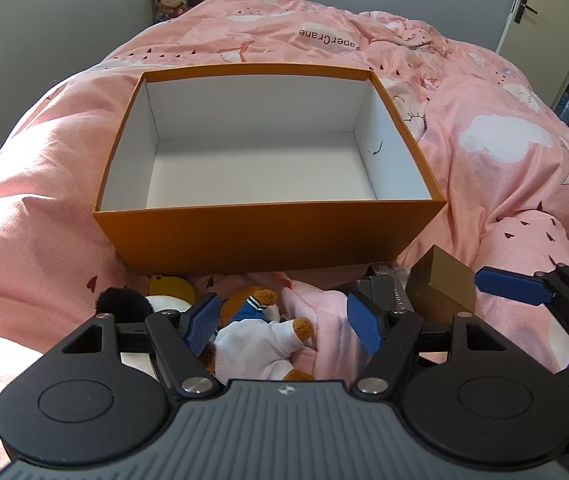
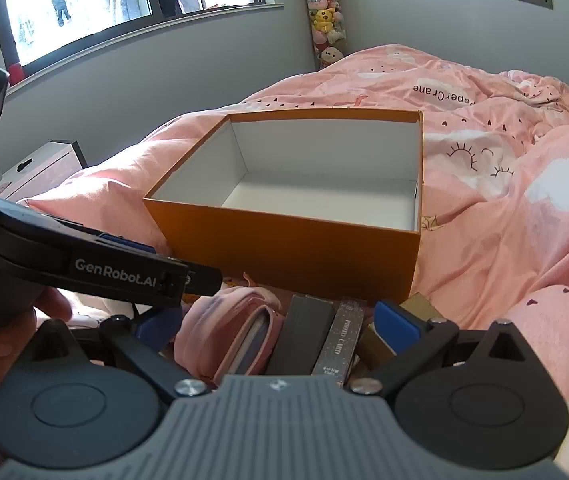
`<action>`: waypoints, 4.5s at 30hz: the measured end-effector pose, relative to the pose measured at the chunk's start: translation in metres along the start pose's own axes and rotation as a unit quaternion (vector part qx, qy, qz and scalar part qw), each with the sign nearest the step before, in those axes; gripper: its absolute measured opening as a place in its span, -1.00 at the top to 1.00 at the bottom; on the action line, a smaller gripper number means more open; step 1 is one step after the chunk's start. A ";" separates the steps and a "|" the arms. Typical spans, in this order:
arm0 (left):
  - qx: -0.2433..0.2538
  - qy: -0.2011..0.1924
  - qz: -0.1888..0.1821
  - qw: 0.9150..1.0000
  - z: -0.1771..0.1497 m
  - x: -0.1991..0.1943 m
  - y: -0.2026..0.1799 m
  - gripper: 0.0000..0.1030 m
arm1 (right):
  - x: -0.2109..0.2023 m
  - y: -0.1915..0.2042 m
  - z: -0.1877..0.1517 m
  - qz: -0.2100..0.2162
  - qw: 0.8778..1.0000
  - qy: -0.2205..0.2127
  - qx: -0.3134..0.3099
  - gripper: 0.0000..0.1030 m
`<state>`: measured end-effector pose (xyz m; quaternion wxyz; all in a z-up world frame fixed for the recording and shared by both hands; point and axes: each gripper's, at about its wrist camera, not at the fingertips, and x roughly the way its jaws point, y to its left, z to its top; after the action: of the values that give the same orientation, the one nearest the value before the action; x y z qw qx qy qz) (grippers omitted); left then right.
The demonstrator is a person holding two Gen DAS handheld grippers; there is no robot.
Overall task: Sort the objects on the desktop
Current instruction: 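Move both grippers toward the plush keychains in front of the orange box, then grasp the brown sailor bear plush with right gripper while left grasps white puppy plush, then lift both held plushes up and carry them over the orange box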
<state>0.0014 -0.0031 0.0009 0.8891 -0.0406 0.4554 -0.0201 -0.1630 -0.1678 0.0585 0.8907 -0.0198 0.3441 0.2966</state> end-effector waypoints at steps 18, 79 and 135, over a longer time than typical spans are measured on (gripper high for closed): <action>-0.009 0.004 -0.007 1.000 0.000 0.001 0.000 -0.59 | 0.003 -0.004 -0.002 -0.003 1.000 0.012 0.010 -0.98; -0.118 0.059 -0.034 0.991 0.036 -0.028 0.107 0.09 | 0.028 0.078 0.027 0.071 0.980 0.020 -0.184 0.38; 0.371 0.172 0.029 0.912 -0.019 0.023 0.046 -0.21 | 0.036 0.027 0.024 0.001 0.938 0.093 -0.334 0.18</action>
<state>-0.0012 0.0403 -0.0327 0.7482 0.3099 0.5620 -0.1684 -0.1419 -0.1215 0.0586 0.7963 -0.3431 0.3070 0.3924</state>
